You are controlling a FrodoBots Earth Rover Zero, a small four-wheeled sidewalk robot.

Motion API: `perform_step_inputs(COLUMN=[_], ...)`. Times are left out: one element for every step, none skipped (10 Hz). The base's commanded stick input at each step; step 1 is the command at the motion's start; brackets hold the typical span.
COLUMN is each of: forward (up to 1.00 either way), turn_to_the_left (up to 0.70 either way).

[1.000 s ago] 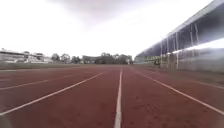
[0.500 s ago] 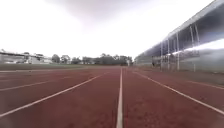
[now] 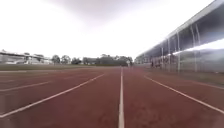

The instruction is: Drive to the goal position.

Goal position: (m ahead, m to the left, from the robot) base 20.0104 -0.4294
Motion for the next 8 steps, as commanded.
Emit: perform_step_inputs(forward=[0.45,0.45,0.45,0.45,0.45,0.45,0.45,0.45], turn_to_the_left=[0.00,0.00,0.00,0.00,0.00,0.00,0.00,0.00])
